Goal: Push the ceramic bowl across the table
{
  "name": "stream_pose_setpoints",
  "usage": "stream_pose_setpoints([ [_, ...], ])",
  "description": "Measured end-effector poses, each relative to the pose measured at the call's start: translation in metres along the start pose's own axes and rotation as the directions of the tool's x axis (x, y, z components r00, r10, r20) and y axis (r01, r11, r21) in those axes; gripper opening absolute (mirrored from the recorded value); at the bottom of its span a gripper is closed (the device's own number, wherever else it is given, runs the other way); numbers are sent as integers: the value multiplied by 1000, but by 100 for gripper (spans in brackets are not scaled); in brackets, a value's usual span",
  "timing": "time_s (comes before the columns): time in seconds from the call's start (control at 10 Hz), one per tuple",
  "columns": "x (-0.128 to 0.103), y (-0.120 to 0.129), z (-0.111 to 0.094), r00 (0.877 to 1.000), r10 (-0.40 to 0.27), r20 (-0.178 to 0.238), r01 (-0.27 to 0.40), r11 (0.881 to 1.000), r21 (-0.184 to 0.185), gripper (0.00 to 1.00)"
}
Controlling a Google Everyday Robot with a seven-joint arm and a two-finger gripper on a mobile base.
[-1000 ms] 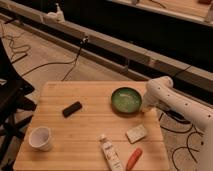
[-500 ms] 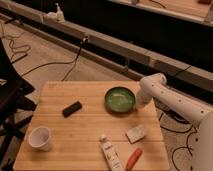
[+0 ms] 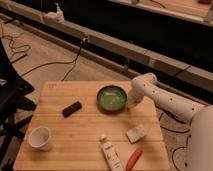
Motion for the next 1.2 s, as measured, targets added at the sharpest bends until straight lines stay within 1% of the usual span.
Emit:
stream_pose_setpoints([
  [0.4,-24,-13,8,999,-47,19,47,999,-1,0],
  [0.7,-45,-24,11,995,-88,40,88,996,3,0],
  [1.0,-80,-29,12,985,-148,87,148,989,5,0],
  [1.1,-94,-28,12,980,-171,103,172,985,4,0],
  [1.2,-111,-26,14,971,-203,122,205,979,2,0],
])
